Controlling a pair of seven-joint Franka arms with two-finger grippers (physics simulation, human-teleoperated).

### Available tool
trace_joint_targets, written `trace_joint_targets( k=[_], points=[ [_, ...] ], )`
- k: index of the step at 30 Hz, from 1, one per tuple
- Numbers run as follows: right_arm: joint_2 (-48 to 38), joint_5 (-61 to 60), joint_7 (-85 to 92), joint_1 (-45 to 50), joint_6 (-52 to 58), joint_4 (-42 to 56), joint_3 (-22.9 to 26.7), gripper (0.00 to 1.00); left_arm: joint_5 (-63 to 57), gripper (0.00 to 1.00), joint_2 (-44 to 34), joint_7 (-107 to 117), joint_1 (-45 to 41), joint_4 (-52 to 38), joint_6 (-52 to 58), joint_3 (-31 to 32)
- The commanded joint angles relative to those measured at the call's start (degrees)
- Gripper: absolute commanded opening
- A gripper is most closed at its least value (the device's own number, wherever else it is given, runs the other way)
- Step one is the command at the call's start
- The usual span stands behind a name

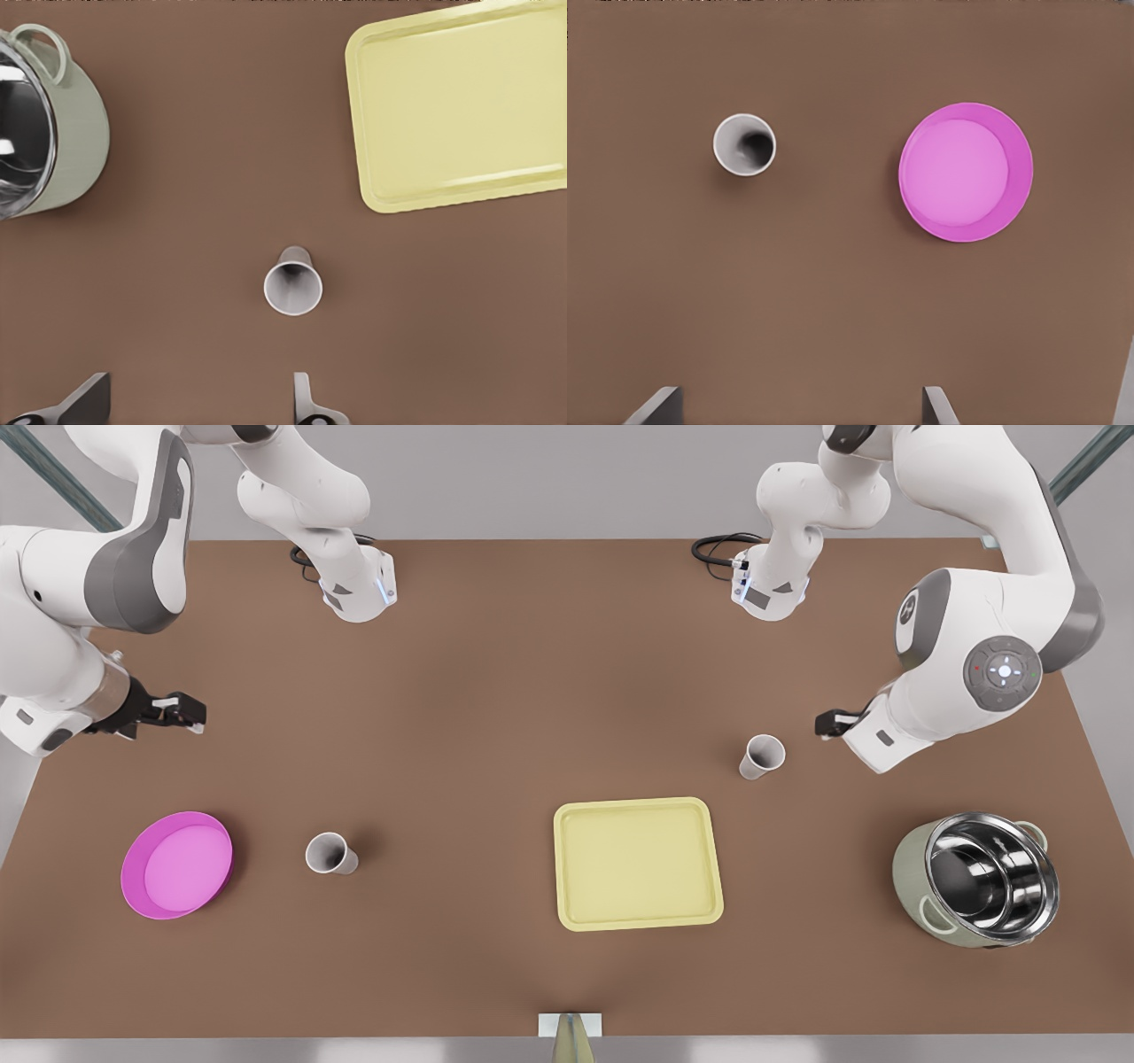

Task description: Use both arms to respectively pick up the white IKEA cups from the middle-left and middle-right positions, then place the white IKEA cups onto the middle-middle tray, ensuring that the cups remain upright and do not tip over

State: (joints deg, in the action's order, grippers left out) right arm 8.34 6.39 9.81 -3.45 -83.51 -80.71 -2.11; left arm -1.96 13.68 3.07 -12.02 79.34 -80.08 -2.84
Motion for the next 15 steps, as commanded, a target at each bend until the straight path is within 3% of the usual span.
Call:
trace_joint_targets(
  k=[1, 4, 9, 15],
  points=[
    [0.0, 0.0, 5.3, 0.0, -1.6, 0.0, 0.0, 1.00, 0.1, 1.00, -0.1, 0.5, 0.0, 0.0, -1.3, -0.1],
    [0.1, -0.1, 5.2, 0.0, -1.6, 0.0, 0.0, 1.00, 0.1, 1.00, 0.7, 0.5, 0.0, 7.6, -2.1, -0.2],
    [5.4, -0.2, 5.1, 0.1, -5.4, 0.0, 0.0, 1.00, 0.5, 1.00, 1.5, 0.9, -2.1, 28.9, -27.8, -0.2],
    [10.7, -0.5, 5.0, 0.3, -16.5, -4.5, 0.0, 1.00, 2.4, 1.00, 2.9, 0.8, -2.1, 36.9, -39.4, -3.1]
  ],
)
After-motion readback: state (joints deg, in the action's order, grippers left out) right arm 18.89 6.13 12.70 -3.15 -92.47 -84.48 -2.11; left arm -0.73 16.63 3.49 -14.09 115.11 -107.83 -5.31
